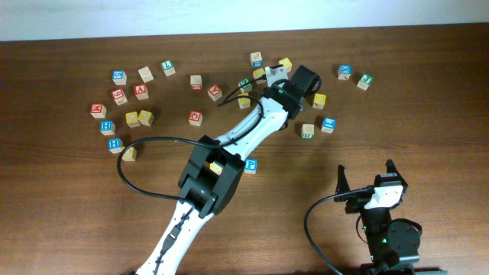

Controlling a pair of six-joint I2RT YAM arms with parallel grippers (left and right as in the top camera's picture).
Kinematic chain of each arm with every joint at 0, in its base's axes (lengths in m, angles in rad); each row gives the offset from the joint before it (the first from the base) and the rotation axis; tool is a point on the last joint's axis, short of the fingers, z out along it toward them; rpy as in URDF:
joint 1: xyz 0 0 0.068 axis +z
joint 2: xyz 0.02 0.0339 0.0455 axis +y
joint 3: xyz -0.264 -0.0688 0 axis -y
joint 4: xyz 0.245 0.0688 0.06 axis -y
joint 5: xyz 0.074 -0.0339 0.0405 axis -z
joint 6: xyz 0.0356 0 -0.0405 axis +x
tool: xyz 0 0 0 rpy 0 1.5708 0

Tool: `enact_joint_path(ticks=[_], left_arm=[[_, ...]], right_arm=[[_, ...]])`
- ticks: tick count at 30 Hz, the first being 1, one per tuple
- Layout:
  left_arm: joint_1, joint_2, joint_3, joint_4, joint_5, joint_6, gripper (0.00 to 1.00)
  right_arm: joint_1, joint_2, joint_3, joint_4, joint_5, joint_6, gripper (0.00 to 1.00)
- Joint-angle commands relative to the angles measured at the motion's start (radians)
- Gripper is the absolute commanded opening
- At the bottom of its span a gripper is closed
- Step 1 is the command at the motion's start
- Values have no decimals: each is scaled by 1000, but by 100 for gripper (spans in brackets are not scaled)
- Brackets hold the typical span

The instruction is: Spell out CVPR

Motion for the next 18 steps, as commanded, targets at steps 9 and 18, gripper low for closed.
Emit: enact_joint_path(ticks=[9,18], left_arm=[[-4,-331,8,-334,102,13,30],[-15,-384,-156,-647,269,134,34]], right_arm=[[6,-8,-5,-6,8,-7,98],[6,-8,-5,-6,8,-6,98]])
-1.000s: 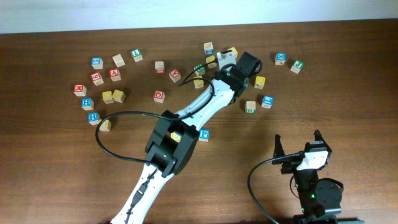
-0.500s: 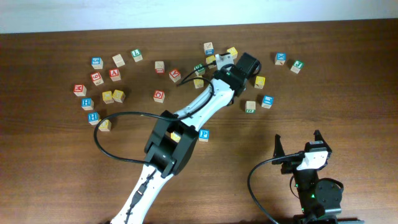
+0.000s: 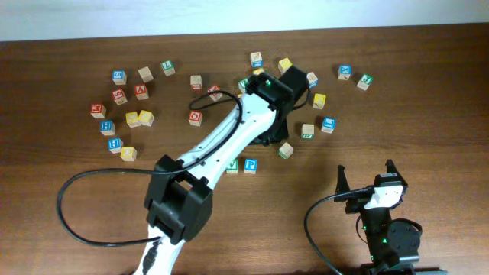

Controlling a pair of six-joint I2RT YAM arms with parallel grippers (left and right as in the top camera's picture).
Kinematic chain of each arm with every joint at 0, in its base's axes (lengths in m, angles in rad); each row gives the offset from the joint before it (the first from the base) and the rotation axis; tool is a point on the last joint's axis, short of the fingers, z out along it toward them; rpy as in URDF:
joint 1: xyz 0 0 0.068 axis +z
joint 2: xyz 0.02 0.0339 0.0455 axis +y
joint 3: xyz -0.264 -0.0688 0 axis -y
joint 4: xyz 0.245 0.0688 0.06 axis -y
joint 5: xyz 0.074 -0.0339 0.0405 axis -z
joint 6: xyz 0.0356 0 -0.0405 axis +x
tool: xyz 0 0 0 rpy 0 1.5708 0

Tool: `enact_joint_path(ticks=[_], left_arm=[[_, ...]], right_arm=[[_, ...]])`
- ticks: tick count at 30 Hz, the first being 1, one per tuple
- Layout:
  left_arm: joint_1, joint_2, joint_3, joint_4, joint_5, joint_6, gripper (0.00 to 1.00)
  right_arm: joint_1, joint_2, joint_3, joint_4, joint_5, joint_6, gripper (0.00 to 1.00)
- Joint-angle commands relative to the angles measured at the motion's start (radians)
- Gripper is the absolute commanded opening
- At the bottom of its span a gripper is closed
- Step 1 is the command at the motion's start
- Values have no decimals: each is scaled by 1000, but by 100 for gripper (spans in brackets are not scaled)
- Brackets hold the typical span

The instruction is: Spell out CVPR

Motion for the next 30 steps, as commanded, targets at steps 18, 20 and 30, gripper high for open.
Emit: enact_joint_path(ticks=[18,20,30], left_arm=[[-52,-15,-320,421,173,541,72],[-69,-13,-330,470,167,541,70],[-77,66,-330,490,140,541,65]], right_arm=[[6,-7,-5,-6,8,-6,98],[6,-7,-5,-6,8,-6,98],[6,-7,-5,-6,8,-6,98]])
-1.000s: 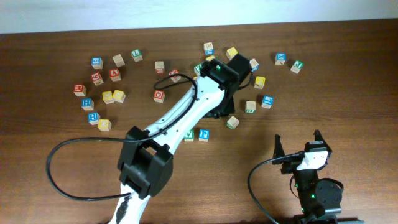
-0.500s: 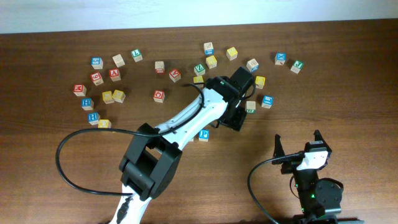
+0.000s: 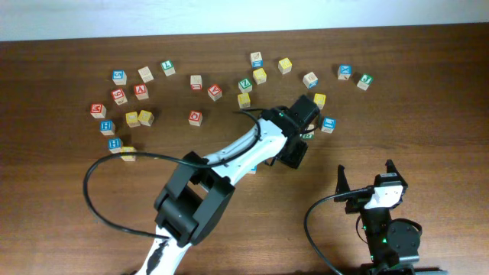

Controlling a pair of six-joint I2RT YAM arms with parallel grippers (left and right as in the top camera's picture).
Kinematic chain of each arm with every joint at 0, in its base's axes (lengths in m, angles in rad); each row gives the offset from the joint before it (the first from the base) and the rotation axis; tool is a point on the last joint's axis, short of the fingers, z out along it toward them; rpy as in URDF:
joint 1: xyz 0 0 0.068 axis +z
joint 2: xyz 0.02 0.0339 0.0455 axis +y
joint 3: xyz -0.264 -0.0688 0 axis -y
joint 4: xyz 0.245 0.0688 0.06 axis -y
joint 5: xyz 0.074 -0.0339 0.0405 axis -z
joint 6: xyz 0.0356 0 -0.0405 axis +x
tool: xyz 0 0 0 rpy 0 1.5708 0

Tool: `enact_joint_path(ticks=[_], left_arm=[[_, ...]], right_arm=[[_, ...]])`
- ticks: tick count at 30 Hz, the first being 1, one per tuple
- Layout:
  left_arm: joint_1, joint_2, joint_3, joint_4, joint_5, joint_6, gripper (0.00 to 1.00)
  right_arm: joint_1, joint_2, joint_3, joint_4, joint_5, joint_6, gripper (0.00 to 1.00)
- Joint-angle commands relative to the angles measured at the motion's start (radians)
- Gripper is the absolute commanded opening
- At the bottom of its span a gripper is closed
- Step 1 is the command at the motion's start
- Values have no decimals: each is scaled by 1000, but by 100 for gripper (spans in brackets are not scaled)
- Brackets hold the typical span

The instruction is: Spell out CVPR

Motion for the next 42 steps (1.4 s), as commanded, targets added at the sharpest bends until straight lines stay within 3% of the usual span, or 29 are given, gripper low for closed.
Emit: enact_joint_path(ticks=[1,5,17,22,32,40,42], left_arm=[[0,33,-4,5,8,5,64],[0,33,-4,19,8,5,47],[1,32,34,-41,8,5,27],[1,32,85,-84,8,5,26],[54,33,200,-610,223,-14,23],[56,35,120,-676,304,-15,25],[45,35,93,-670,304,-61,27]], right_arm=[[6,-8,-5,-6,8,-6,98],[6,-8,-5,-6,8,-6,98],[6,-8,-5,-6,8,-6,98],[6,-8,-5,-6,8,-6,98],[6,-8,-5,-6,8,-6,98],[6,-8,-5,-6,8,-7,98],[6,-8,-5,-6,8,-6,98]])
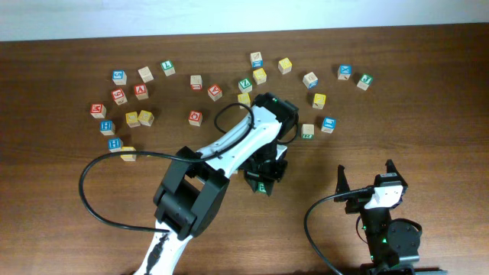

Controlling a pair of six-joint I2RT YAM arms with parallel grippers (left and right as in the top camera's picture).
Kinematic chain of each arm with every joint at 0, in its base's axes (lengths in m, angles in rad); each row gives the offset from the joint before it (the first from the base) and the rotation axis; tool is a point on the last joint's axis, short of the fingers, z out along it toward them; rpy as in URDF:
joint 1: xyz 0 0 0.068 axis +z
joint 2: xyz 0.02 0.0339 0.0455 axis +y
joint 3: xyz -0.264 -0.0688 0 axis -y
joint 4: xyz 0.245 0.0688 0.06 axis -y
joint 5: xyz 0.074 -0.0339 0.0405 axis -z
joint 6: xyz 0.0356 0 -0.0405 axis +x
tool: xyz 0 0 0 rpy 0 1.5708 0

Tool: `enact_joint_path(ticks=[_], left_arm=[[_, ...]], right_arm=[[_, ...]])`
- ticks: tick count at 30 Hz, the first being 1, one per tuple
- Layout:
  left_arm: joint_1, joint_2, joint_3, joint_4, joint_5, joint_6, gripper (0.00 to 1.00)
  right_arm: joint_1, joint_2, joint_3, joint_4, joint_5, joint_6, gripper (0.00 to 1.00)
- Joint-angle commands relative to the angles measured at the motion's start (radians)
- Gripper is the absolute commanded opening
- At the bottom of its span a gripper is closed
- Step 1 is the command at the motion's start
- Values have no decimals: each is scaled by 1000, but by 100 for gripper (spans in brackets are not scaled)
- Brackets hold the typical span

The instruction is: Spell out CVPR

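My left arm reaches across the middle of the table, and its gripper (265, 177) points down at the table's centre. At its tips sits a small wooden block with a green face (263, 186), and the fingers look shut on it. I cannot read its letter. The arm and gripper hide the table just left of that block. My right gripper (365, 177) rests near the front right edge, fingers spread, holding nothing.
Loose letter blocks lie scattered along the back: a cluster at the left (131, 118), a row in the middle (260, 75) and several at the right (318, 100). The left arm's black cable (95, 172) loops over the front left of the table.
The left gripper was over a spot right of centre, near the blocks at the right. It is now lower and further left, with a green-faced block at its tips.
At first the left gripper was among the back blocks, with a blue P block alone in the middle. Then a green V and the blue P lay side by side, with a loose block to their right. The gripper stood over that block, which now shows at its tips near the row.
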Motion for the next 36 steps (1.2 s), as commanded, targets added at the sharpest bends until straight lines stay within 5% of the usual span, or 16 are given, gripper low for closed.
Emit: enact_joint_path(ticks=[1,23,36], left_arm=[[-26,2,-53,1,32,-68,27],[-95,93,-133,-13,26,-95,30],[112,-2,531,-145,-219,-95,32]], right_arm=[[6,-8,-5,-6,8,-6,98],[6,-8,-5,-6,8,-6,98],[6,-8,-5,-6,8,-7,98]])
